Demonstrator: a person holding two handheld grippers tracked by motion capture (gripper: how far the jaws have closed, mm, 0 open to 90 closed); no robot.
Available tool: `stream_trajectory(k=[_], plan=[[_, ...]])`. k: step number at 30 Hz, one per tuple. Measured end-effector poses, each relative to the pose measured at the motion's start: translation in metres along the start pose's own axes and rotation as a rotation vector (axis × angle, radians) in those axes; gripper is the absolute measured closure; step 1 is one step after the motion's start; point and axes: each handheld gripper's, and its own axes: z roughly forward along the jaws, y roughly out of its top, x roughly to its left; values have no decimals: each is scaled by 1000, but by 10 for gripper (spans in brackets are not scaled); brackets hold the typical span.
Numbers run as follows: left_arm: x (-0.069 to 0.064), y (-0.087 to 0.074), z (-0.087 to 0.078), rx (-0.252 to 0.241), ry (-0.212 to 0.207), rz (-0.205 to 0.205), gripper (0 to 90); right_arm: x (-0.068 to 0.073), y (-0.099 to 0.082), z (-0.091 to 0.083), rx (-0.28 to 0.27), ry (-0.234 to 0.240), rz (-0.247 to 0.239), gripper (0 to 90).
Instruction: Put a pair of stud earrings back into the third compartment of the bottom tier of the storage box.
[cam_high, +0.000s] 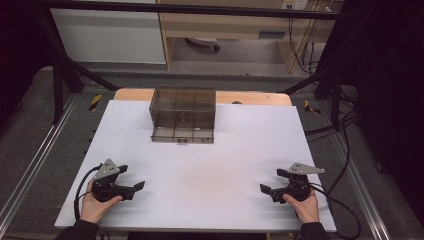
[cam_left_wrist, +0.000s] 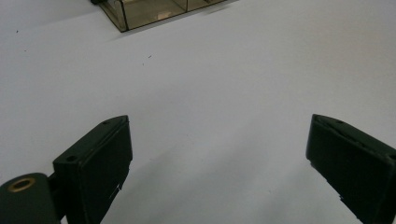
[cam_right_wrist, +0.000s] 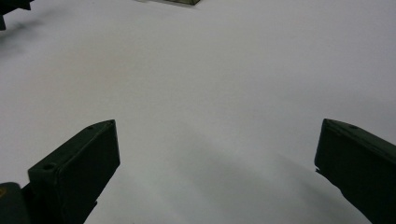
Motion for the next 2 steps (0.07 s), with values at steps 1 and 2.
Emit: stream_trajectory(k=[1, 2], plan=[[0, 0, 0, 0, 0, -1, 67, 0, 0, 0, -1, 4, 0, 8], [0, 0, 0, 0, 1, 0, 67, 1, 0, 0, -3, 4, 0, 8]])
